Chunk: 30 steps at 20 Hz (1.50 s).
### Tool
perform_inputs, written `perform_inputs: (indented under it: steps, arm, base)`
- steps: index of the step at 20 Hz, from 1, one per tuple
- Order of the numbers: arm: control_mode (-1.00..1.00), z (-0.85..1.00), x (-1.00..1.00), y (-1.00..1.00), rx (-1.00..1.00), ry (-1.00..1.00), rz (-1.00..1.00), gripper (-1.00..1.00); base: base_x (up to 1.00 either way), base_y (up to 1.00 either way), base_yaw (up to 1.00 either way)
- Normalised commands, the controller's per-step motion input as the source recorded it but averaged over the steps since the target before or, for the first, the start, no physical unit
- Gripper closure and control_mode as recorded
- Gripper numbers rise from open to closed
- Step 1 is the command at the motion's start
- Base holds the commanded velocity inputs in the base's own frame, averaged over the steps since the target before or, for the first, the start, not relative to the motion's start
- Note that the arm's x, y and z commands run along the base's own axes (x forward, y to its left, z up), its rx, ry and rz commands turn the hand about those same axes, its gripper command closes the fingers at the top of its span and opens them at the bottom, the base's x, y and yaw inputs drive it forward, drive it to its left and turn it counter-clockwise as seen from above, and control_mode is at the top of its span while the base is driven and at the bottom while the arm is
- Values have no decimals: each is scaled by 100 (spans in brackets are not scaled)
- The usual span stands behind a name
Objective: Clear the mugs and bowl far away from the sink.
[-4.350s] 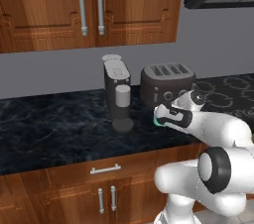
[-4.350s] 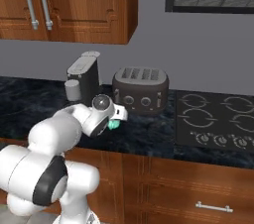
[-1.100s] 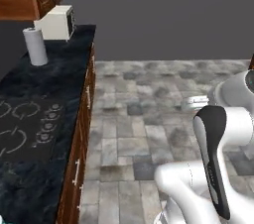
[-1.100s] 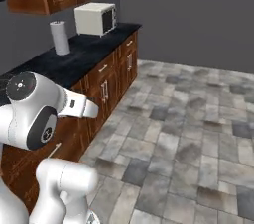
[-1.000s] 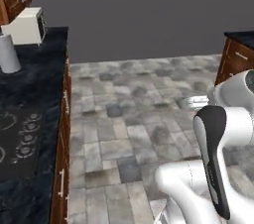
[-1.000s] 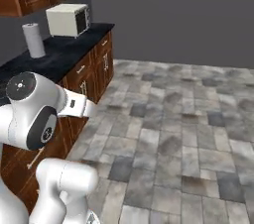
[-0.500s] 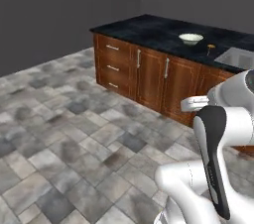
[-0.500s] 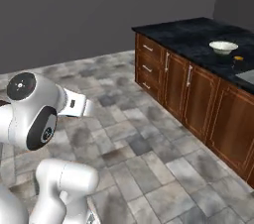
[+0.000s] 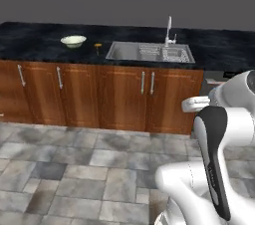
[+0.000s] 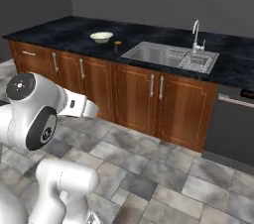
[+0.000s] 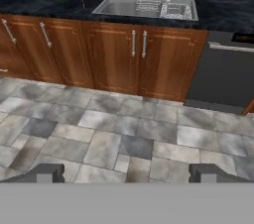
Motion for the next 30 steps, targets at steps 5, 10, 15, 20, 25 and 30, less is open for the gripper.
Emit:
perform_inputs:
  steps: [5,10,15,20,25,30]
  arm:
    - [100,0,0,0,0,0,0,-100]
    - [100,0,0,0,0,0,0,-100]
    - [100,0,0,0,0,0,0,-100]
    - [100,0,0,0,0,0,0,-100]
    - [100,0,0,0,0,0,0,-100]
    - [100,0,0,0,0,0,0,-100]
  base:
    - [54,53,-54]
    - [72,100,-15]
    - [99,100,-14]
    - [100,88,-14]
    - [100,86,-13]
    - [99,40,-9]
